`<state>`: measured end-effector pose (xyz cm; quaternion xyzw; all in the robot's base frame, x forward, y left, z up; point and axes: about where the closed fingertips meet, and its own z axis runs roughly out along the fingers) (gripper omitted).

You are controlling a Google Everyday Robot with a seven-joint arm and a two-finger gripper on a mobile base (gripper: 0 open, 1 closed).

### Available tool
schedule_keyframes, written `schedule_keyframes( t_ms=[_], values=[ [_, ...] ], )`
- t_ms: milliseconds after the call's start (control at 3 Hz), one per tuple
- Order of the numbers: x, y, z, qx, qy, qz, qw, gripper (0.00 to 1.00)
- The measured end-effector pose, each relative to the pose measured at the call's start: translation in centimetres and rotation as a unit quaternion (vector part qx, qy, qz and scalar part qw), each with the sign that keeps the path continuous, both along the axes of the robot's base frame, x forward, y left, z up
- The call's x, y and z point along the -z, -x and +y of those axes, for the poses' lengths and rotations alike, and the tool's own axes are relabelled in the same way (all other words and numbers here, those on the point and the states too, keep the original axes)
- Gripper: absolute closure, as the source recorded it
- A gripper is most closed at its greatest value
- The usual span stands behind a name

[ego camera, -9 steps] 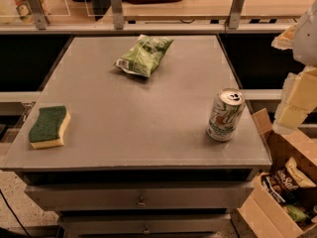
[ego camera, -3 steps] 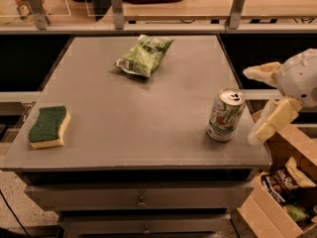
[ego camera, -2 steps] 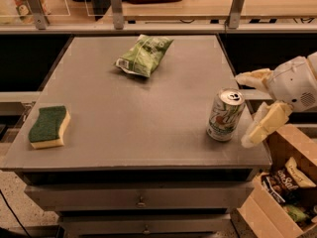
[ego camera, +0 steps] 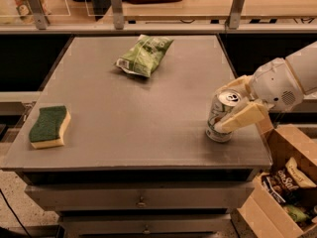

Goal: Move 7up can near green jalapeno chip bag

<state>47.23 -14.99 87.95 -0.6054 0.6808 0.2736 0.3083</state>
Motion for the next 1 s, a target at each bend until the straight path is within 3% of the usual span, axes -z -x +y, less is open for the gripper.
schedule_keyframes(
  t_ms=[333, 667, 1000],
  values=[
    [-0.3, -0.9, 1.5, -0.011, -0.009, 0.007, 0.9999, 0.63],
    [-1.5, -3.3, 4.4, -0.032, -0.02, -0.005, 0.9993, 0.86],
    [-3.2, -7.0, 8.7, -0.057, -0.037, -0.032, 0.9972, 1.0]
  ],
)
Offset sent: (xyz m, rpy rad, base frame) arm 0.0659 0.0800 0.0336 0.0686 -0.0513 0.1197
